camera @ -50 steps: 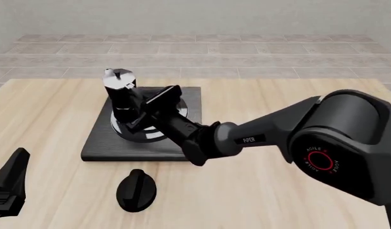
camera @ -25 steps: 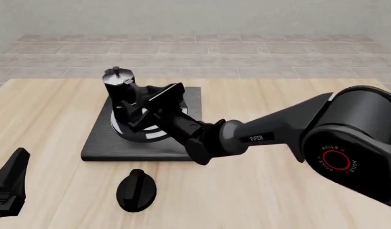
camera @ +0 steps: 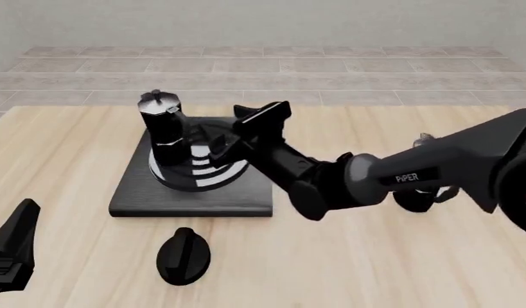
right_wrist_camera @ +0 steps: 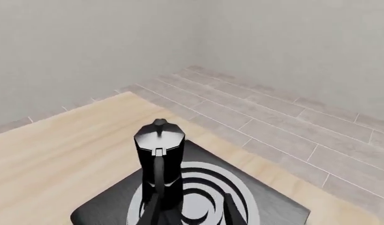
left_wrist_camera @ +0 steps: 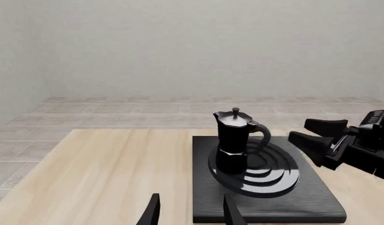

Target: Put both moka pots on the stove.

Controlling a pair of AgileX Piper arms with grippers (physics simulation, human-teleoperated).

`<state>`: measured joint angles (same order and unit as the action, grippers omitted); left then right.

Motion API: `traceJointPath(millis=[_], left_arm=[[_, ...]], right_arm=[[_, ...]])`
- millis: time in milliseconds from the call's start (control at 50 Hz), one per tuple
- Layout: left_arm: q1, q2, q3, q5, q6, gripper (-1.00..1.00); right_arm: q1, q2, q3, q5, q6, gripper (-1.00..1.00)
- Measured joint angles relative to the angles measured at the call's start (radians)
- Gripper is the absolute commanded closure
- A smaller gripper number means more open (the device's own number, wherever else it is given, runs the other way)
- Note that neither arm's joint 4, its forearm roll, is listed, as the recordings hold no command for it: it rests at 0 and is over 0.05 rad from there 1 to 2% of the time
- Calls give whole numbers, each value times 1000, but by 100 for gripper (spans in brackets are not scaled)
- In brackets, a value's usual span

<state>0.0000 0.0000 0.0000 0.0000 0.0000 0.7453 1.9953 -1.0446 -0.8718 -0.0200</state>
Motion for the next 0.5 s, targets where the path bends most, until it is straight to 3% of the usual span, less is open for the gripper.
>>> traceJointPath(millis=[500], left_arm=[[0,0,0,0,0,-100]], right_arm=[[-54,-248,231,-45,19,-100]])
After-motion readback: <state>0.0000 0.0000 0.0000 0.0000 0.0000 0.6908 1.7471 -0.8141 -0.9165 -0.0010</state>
